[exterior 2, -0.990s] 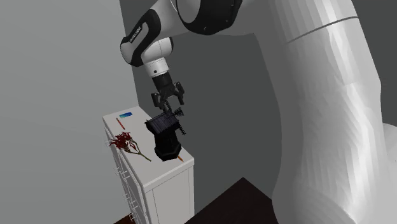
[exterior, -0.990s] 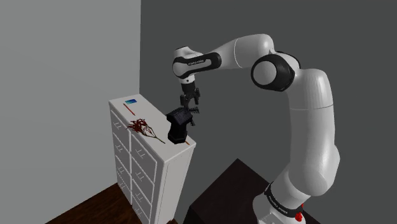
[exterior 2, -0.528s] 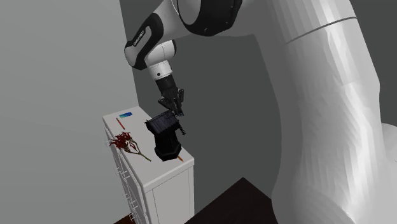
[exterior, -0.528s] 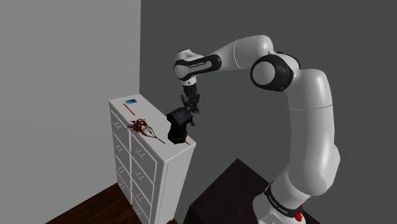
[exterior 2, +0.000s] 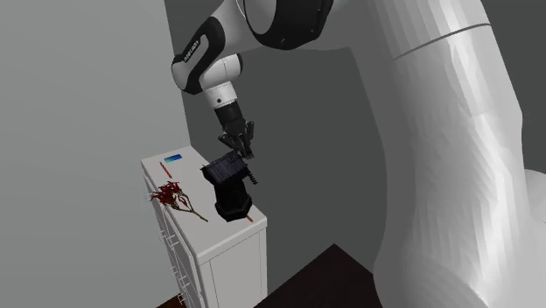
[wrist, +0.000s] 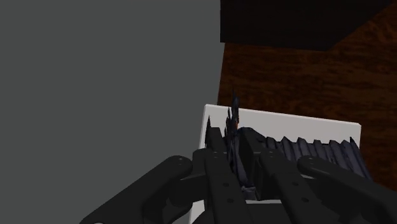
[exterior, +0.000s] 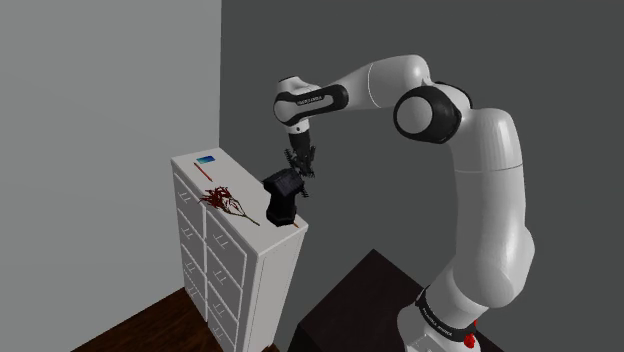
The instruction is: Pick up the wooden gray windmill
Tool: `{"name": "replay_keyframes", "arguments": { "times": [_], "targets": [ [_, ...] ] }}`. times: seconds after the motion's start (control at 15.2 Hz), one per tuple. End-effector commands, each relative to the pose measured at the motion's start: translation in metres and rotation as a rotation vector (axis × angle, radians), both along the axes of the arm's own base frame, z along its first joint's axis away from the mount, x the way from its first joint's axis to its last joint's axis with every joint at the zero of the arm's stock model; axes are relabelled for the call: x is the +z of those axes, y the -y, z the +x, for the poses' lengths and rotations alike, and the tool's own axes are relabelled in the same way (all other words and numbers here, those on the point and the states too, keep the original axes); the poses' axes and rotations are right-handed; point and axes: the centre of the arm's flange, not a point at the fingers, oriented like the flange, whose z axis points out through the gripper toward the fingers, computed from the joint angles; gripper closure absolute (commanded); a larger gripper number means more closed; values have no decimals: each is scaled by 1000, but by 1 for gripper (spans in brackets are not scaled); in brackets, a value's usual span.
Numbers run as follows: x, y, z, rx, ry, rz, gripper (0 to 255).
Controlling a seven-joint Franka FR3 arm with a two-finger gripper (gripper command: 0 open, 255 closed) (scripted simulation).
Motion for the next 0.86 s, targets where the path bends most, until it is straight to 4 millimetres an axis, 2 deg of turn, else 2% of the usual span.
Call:
{"name": "replay_keyframes", "arguments": {
  "times": [0.0,0.66,0.79],
  "targets": [
    [21,-1,1,-8,14,-3,255],
    [74,-1,1,-8,14,-3,255],
    [75,-1,1,-8,14,-3,255]
  ]
}}
